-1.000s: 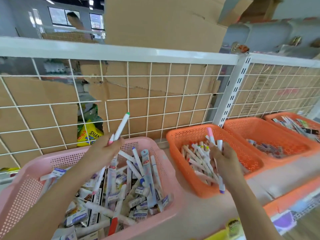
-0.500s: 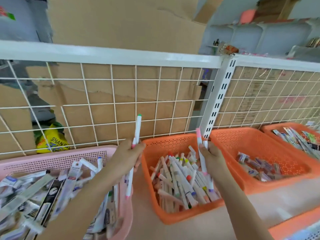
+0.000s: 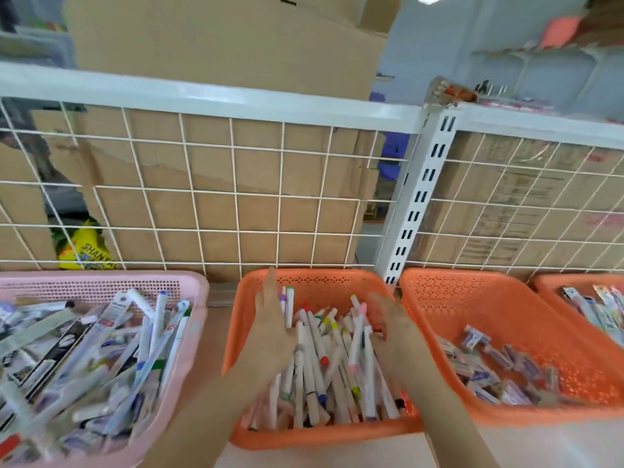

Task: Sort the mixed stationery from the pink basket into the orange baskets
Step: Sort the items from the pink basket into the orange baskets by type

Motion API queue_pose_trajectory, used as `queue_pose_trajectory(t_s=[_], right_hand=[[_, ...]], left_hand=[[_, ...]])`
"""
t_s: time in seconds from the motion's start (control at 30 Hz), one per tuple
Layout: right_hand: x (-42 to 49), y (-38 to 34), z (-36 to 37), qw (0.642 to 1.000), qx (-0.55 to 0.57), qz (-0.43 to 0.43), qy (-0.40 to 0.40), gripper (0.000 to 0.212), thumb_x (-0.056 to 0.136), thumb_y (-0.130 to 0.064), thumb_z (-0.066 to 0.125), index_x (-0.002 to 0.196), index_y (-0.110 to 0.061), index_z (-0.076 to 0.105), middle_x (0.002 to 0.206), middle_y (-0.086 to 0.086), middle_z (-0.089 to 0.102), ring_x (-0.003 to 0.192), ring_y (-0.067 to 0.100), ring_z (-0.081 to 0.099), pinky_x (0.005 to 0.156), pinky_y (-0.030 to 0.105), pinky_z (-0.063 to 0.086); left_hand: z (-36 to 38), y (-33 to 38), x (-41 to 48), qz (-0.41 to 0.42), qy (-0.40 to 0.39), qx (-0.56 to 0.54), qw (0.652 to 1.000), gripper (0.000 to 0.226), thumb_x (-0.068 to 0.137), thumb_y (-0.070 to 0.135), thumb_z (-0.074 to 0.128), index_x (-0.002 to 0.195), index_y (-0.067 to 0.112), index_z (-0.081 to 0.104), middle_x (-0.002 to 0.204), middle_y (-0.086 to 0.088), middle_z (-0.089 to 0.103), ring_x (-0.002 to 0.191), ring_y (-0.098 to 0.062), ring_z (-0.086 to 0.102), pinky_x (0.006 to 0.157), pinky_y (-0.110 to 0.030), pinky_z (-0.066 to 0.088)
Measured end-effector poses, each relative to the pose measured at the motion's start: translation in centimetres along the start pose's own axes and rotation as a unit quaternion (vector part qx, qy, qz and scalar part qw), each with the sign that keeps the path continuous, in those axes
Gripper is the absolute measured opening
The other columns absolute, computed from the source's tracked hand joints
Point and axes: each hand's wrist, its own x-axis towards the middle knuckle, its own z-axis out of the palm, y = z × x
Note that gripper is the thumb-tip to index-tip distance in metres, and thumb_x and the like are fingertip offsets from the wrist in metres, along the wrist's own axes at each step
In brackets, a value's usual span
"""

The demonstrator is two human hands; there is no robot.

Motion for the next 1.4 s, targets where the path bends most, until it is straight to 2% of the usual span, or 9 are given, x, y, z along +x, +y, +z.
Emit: queue_pose_trajectory(t_s=[0.13,0.3,0.5,0.8,0.97,1.07,1.17,1.27,1.4], right_hand=[[-0.4,0.0,-0.7,0.997,-0.013,-0.058,0.042,0.043,0.091,-0.016,0.057,0.132,-0.025,0.048,0.140,-0.002,0.045,0.114,0.017,0.055,0.079,0.016,0.037],[-0.6,-0.8,-0.8,0.995,0.014,-0.098,0.027,0.042,0.091,-0.028,0.058,0.131,-0.025,0.048,0.133,-0.005,0.051,0.100,0.011,0.058,0.077,0.018,0.039],[-0.8,-3.1,0.4,0.995,-0.017,-0.097,0.017,0.039,0.088,-0.028,0.062,0.126,-0.024,0.053,0.122,-0.003,0.057,0.099,0.017,0.058,0.075,0.027,0.044],[-1.2,-8.8,4.4,0.993,-0.047,-0.108,0.006,0.034,0.086,-0.021,0.064,0.120,-0.018,0.060,0.119,0.001,0.061,0.110,0.023,0.056,0.088,0.032,0.041],[-2.3,-13.3,7.6,0.990,-0.038,-0.137,-0.005,0.028,0.084,-0.025,0.061,0.111,-0.018,0.064,0.109,0.001,0.066,0.100,0.027,0.061,0.083,0.036,0.045],[-2.9,-16.2,9.7,0.987,-0.040,-0.156,-0.013,0.045,0.077,-0.043,0.043,0.111,-0.022,0.063,0.110,-0.002,0.065,0.102,0.027,0.062,0.094,0.040,0.043],[-3.5,-18.8,11.8,0.977,-0.069,-0.188,-0.067,0.034,0.089,-0.034,0.048,0.122,-0.029,0.055,0.121,-0.009,0.056,0.112,0.015,0.056,0.088,0.015,0.026],[-3.9,-21.1,14.2,0.967,-0.051,-0.214,-0.130,0.035,0.093,-0.018,0.052,0.126,-0.029,0.051,0.126,-0.012,0.053,0.107,0.006,0.055,0.084,0.017,0.037],[-4.1,-23.2,16.9,0.950,-0.138,-0.182,-0.212,0.033,0.093,-0.024,0.051,0.126,-0.027,0.050,0.121,-0.006,0.058,0.106,0.014,0.056,0.083,0.028,0.043]], left_hand=[[-0.9,0.2,-0.9,0.054,0.022,0.133,0.989,0.059,0.089,0.009,0.057,0.142,0.020,0.033,0.137,0.003,0.032,0.124,-0.010,0.039,0.085,0.002,0.026],[-5.3,0.5,-3.0,0.100,0.036,0.200,0.974,0.043,0.088,0.013,0.057,0.130,0.018,0.051,0.129,0.001,0.050,0.115,-0.017,0.051,0.098,-0.020,0.035],[-12.5,-1.6,-5.6,0.064,0.101,0.272,0.955,0.035,0.087,0.017,0.055,0.121,0.018,0.059,0.122,0.005,0.055,0.107,-0.016,0.056,0.076,-0.019,0.035],[-22.6,-5.7,-8.3,0.013,0.131,0.336,0.933,0.036,0.088,0.012,0.061,0.123,0.019,0.059,0.127,0.001,0.057,0.093,-0.021,0.061,0.074,-0.028,0.046],[-27.2,-8.0,-8.4,-0.018,0.103,0.348,0.932,0.039,0.090,0.018,0.059,0.129,0.020,0.055,0.131,0.002,0.054,0.108,-0.021,0.058,0.084,-0.026,0.041],[-29.7,-9.8,-8.3,-0.010,0.077,0.332,0.940,0.037,0.088,0.019,0.061,0.125,0.022,0.057,0.128,0.001,0.057,0.093,-0.019,0.060,0.083,-0.029,0.044],[-31.8,-11.5,-8.1,-0.020,0.033,0.321,0.946,0.032,0.089,0.023,0.060,0.121,0.027,0.058,0.123,0.004,0.059,0.076,-0.015,0.059,0.075,-0.028,0.048],[-33.3,-12.6,-7.8,-0.020,-0.030,0.315,0.948,0.025,0.091,0.023,0.058,0.114,0.031,0.059,0.117,0.005,0.061,0.097,-0.014,0.061,0.085,-0.028,0.048],[-34.3,-13.8,-7.3,0.005,-0.097,0.366,0.925,0.026,0.091,0.027,0.058,0.117,0.027,0.058,0.120,0.008,0.059,0.106,-0.009,0.055,0.090,-0.021,0.042]])
